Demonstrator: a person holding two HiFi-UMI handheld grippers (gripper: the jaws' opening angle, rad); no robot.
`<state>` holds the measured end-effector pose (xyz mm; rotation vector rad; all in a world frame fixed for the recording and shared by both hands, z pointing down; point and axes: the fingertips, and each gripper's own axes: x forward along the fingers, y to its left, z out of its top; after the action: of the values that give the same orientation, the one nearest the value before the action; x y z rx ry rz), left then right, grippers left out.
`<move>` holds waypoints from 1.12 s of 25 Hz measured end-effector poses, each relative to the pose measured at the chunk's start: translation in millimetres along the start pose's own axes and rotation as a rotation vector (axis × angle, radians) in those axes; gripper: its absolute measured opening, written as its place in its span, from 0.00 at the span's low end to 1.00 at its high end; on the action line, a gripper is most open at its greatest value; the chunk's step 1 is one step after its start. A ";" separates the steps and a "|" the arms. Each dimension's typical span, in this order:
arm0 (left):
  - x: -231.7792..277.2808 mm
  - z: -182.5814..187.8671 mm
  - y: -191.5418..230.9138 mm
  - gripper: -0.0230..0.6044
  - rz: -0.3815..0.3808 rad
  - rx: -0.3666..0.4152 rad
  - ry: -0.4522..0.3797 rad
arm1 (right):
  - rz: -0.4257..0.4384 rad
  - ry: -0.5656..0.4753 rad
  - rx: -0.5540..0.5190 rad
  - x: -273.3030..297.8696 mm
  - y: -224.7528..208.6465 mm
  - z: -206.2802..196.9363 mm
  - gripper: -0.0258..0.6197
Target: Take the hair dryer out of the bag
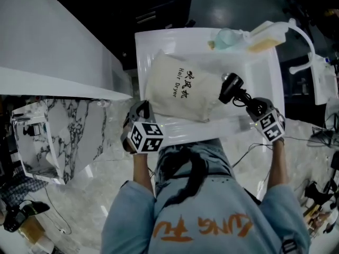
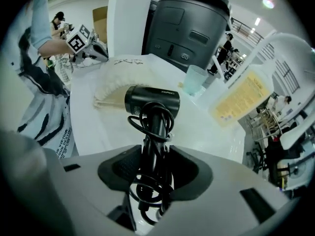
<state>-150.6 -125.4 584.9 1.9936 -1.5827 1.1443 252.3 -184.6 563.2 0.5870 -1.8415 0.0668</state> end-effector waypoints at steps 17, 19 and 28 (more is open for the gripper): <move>-0.1 -3.4 -8.6 0.05 0.019 0.068 0.041 | -0.007 0.222 0.560 92.3 -36.8 -23.0 0.31; 0.3 -2.6 -9.1 0.05 0.019 0.063 0.043 | 0.003 0.252 0.618 102.9 -37.0 -24.6 0.31; -6.2 -10.1 -14.3 0.06 -0.065 -0.028 0.010 | 0.056 0.289 0.772 136.7 -24.9 -17.5 0.32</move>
<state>-141.4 -109.8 589.2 2.0030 -1.5097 1.0998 246.6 -249.7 687.0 0.9925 -1.5101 0.8827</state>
